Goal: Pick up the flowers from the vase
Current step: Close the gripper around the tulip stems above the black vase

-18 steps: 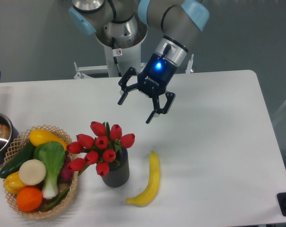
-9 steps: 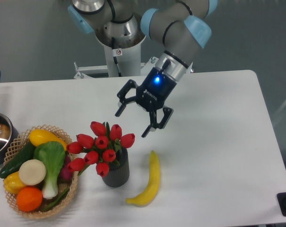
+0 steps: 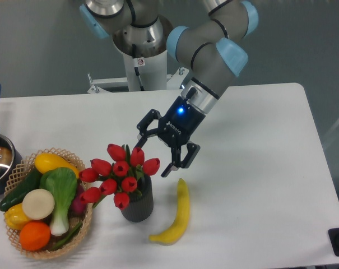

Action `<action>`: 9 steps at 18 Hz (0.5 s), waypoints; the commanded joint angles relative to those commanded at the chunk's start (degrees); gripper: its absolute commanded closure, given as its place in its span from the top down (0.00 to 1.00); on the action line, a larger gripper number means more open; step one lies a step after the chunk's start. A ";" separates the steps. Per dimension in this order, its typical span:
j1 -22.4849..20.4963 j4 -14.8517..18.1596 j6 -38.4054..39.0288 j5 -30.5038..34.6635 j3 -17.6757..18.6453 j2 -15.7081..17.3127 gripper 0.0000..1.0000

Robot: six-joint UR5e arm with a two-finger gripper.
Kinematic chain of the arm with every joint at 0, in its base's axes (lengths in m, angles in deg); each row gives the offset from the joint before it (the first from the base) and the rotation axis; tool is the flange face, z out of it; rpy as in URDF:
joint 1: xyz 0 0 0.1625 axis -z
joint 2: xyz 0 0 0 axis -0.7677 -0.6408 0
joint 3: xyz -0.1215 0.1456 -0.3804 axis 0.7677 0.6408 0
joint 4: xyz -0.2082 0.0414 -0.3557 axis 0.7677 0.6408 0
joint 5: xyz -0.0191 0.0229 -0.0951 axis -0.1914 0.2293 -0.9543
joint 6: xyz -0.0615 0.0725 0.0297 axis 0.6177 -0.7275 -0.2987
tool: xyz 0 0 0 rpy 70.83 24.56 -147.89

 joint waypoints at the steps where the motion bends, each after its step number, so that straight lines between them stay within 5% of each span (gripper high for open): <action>1: 0.17 -0.09 0.00 0.00 0.00 -0.26 1.00; 9: 2.11 -0.18 0.53 -1.58 -0.09 -1.93 1.00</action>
